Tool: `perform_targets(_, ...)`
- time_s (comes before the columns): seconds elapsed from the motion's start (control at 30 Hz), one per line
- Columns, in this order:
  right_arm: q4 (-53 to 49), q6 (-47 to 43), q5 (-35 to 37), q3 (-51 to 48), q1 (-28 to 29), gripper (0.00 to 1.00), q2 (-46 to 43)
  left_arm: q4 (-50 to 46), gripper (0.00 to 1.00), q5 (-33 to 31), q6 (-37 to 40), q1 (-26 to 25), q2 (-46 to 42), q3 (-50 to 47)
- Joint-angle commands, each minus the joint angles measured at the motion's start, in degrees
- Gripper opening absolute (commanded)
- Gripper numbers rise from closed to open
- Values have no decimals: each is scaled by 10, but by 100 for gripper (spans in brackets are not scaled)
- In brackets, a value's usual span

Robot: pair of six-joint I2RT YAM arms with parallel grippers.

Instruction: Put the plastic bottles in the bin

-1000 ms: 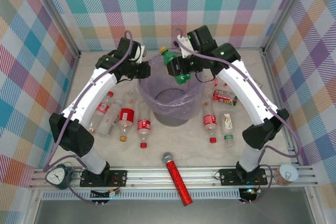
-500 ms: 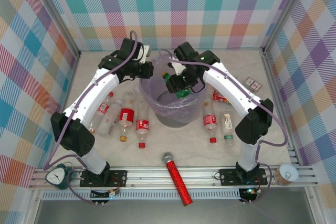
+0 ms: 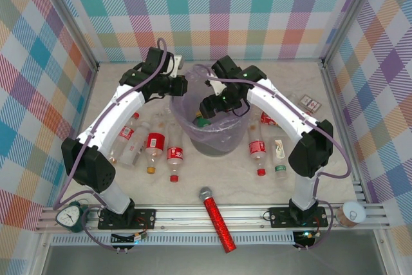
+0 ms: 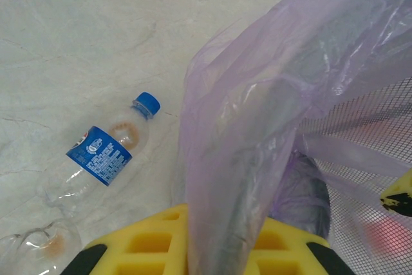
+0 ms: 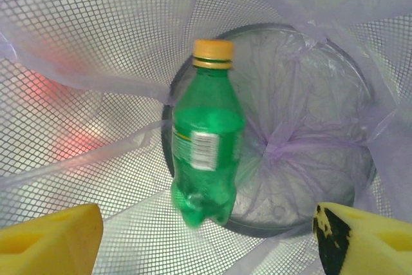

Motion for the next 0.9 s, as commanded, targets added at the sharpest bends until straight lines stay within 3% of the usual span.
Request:
perform_targets(0.0,4,-13,0,32,3,87,-17,-1,0,-1,0,4,5,-24)
perform_targets(0.23,-13,-23,31,110,-11,89,-59,1,0,-1,0,5,0,-33)
perform_targets(0.43,-23,-26,51,119,-82,89,-104,4,0,-3,-2,5,-2,-41)
perform_targets(0.73,20,20,48,-17,-261,91,-194,2,0,-2,-4,8,-8,-45)
perform_targets(0.87,-10,65,105,-117,-291,91,-222,-1,0,1,-4,9,-8,-46)
